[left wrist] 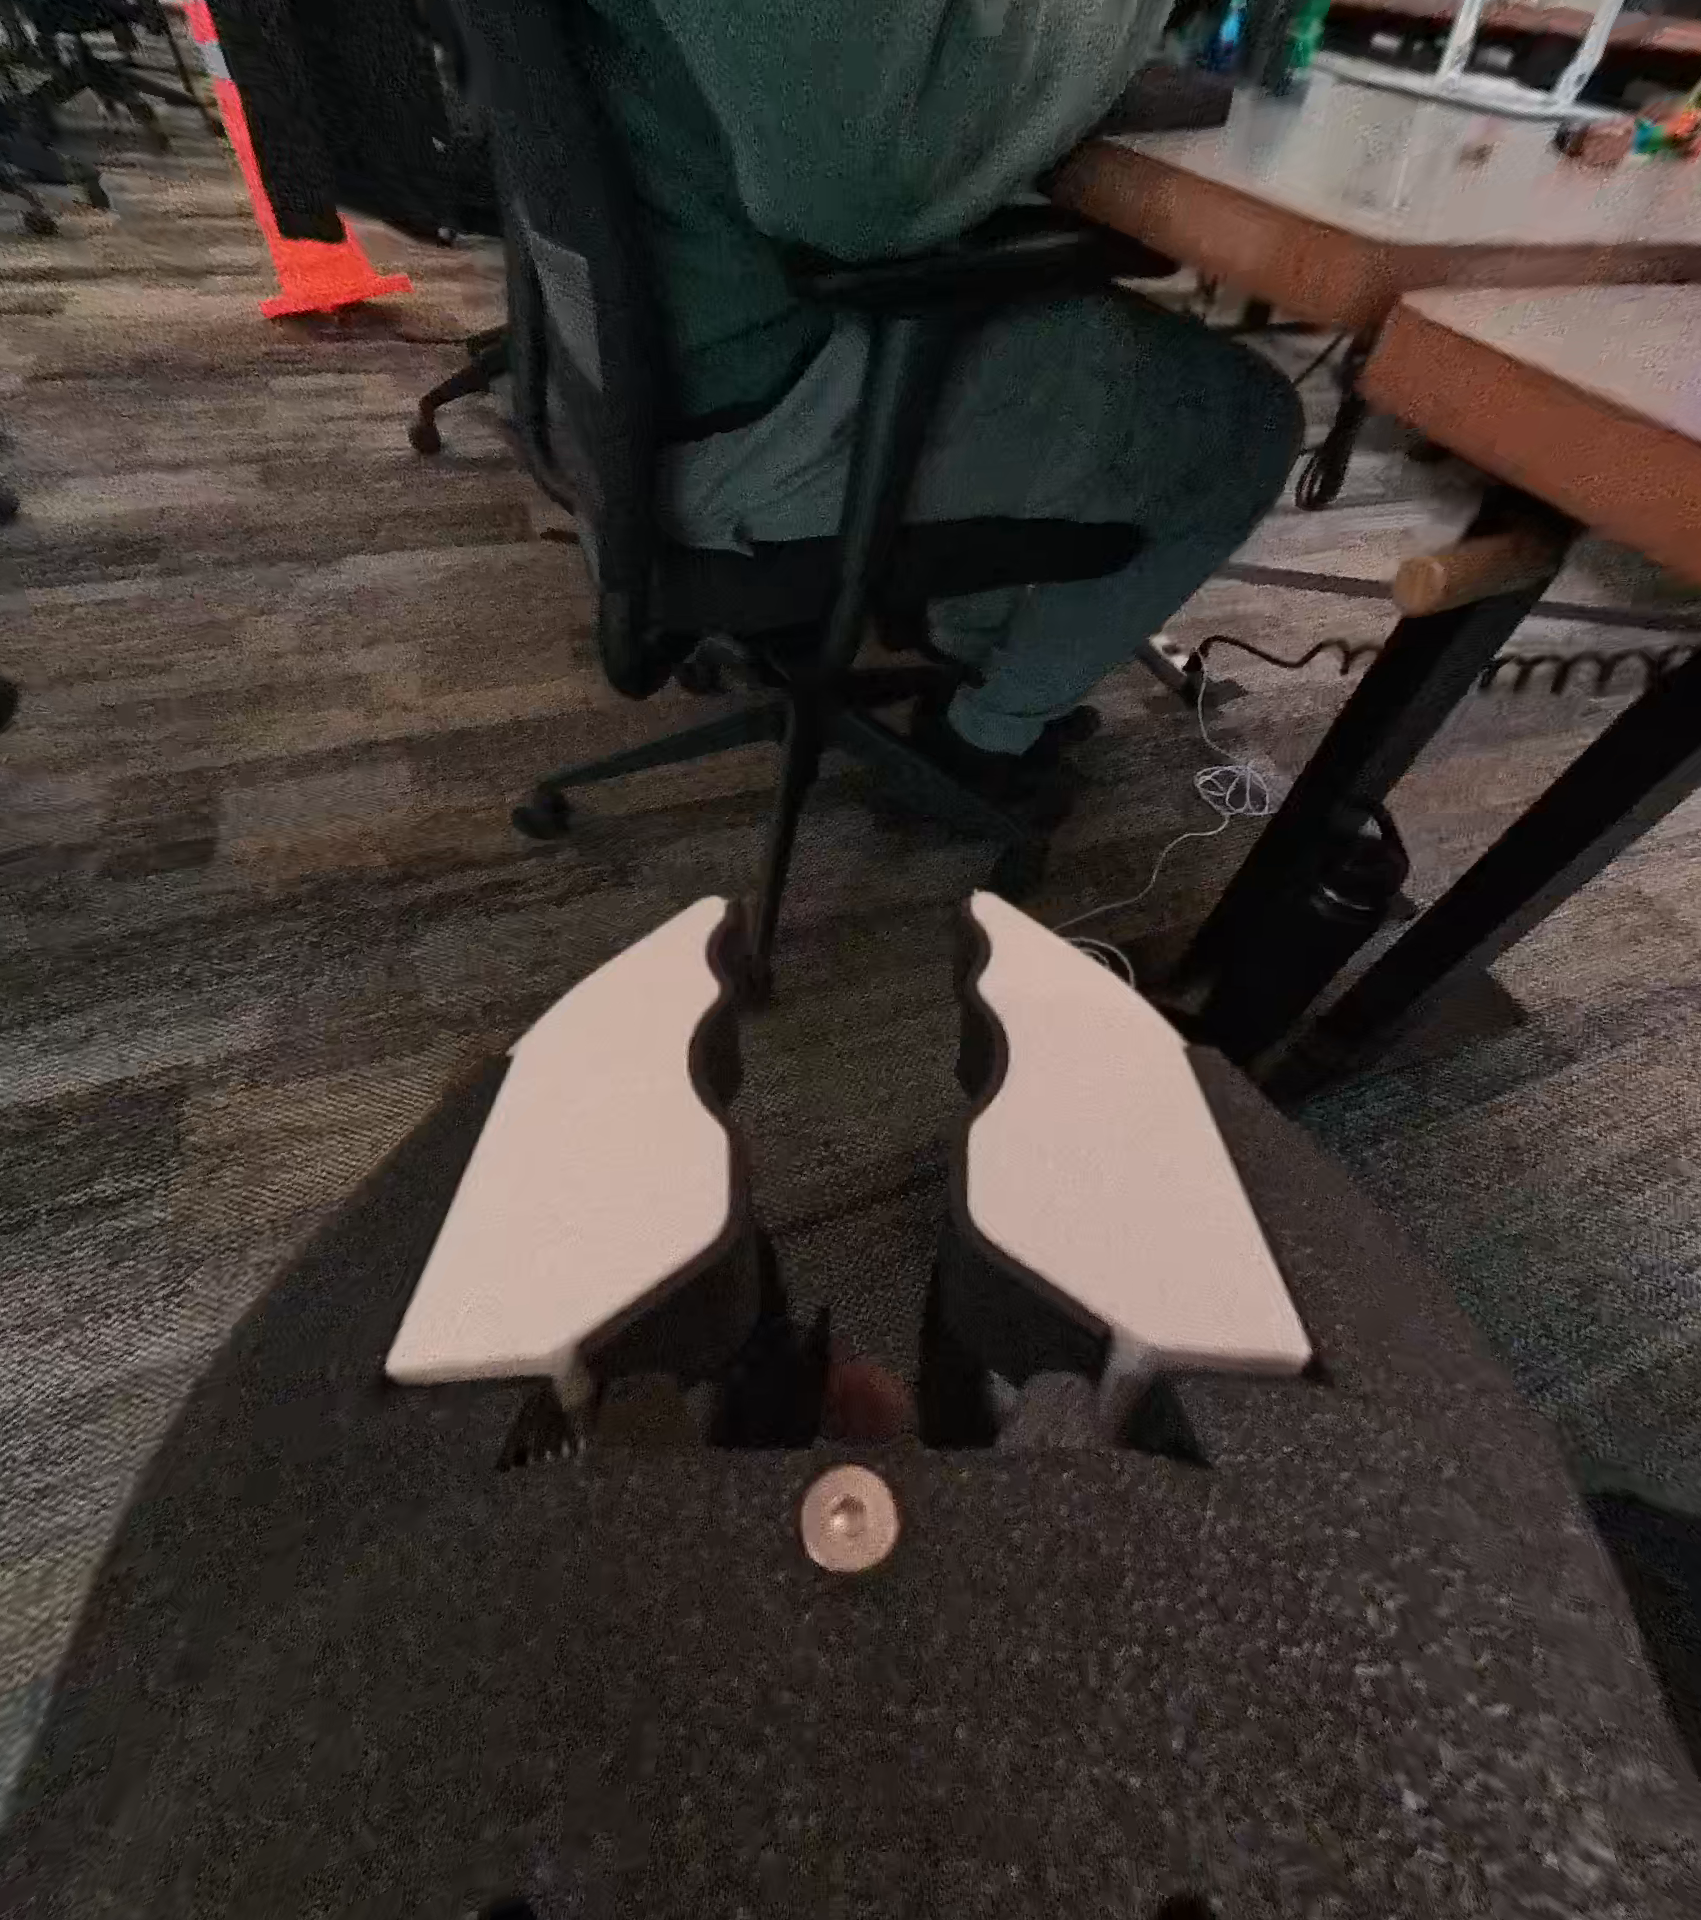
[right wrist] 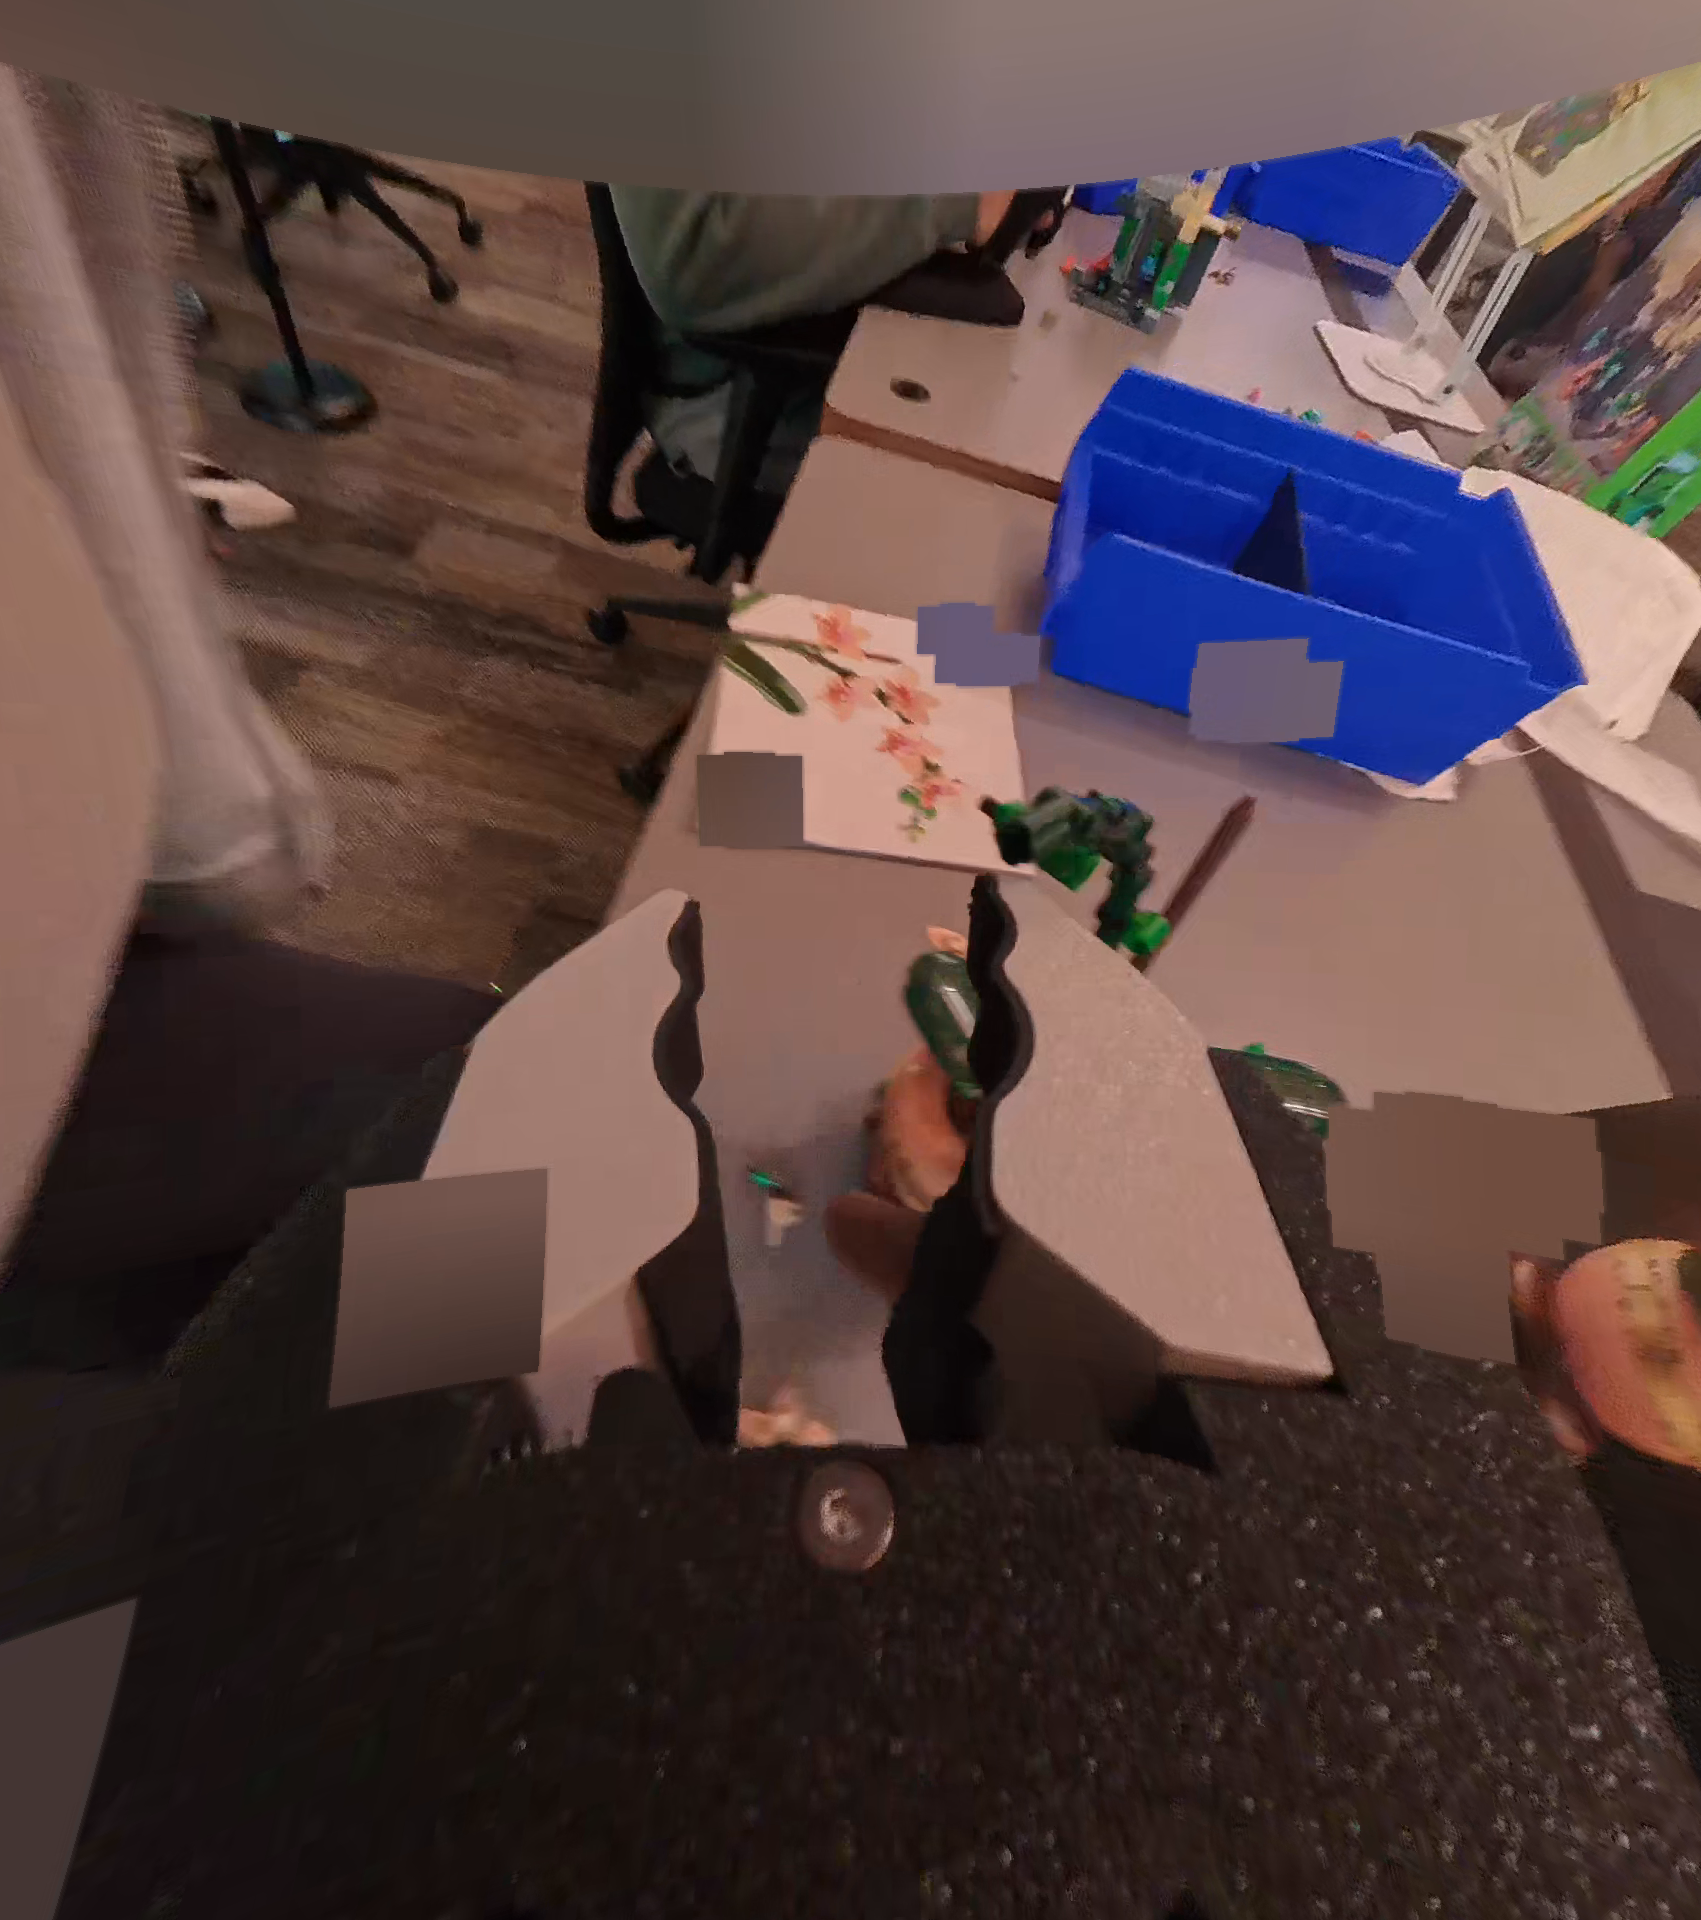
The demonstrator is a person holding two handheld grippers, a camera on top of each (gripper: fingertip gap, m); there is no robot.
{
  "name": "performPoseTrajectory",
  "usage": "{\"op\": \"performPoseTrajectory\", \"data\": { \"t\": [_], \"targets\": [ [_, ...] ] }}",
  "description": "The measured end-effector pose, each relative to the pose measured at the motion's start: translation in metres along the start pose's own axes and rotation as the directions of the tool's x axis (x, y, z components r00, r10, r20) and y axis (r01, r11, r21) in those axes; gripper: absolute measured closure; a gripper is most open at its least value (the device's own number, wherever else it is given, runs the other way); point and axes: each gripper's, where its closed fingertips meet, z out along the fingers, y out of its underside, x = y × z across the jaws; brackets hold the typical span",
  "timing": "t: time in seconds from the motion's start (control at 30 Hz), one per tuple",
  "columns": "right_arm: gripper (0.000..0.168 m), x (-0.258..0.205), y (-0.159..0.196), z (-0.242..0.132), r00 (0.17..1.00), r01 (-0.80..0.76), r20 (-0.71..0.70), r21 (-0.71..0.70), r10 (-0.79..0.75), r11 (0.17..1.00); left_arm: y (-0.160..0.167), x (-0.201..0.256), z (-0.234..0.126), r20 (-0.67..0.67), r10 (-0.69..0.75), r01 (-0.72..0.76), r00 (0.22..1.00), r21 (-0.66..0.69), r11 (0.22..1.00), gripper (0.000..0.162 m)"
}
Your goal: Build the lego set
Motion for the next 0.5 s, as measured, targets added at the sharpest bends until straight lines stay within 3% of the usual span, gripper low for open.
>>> {"op": "performPoseTrajectory", "data": {
  "t": [0.07,0.17,0.33,0.4,0.5],
  "targets": [
    [0.12,-0.017,-0.007,-0.011,0.995,-0.1,-0.001,-0.004,0.1,0.995,-0.044,0.006,0.008,-0.012,0.001,-0.001,1.0,0.003,1.0,0.123],
    [0.117,-0.035,0.012,-0.027,0.964,-0.261,-0.076,-0.089,0.255,0.961,-0.12,0.02,0.036,-0.052,0.056,-0.056,0.997,0.003,0.998,0.12],
    [0.12,-0.054,0.049,-0.072,0.853,-0.476,-0.29,-0.091,0.434,0.875,-0.281,0.09,0.058,-0.149,0.027,0.01,0.988,0.237,0.971,0.125],
    [0.12,-0.055,0.067,-0.095,0.756,-0.543,-0.454,-0.033,0.471,0.839,-0.34,0.139,0.066,-0.24,0.061,0.027,0.969,0.345,0.938,0.125],
    [0.108,-0.081,0.109,-0.133,0.461,-0.696,-0.695,0.104,0.553,0.71,-0.42,0.243,0.061,-0.447,0.267,-0.012,0.854,0.495,0.869,0.13]
  ]
}}
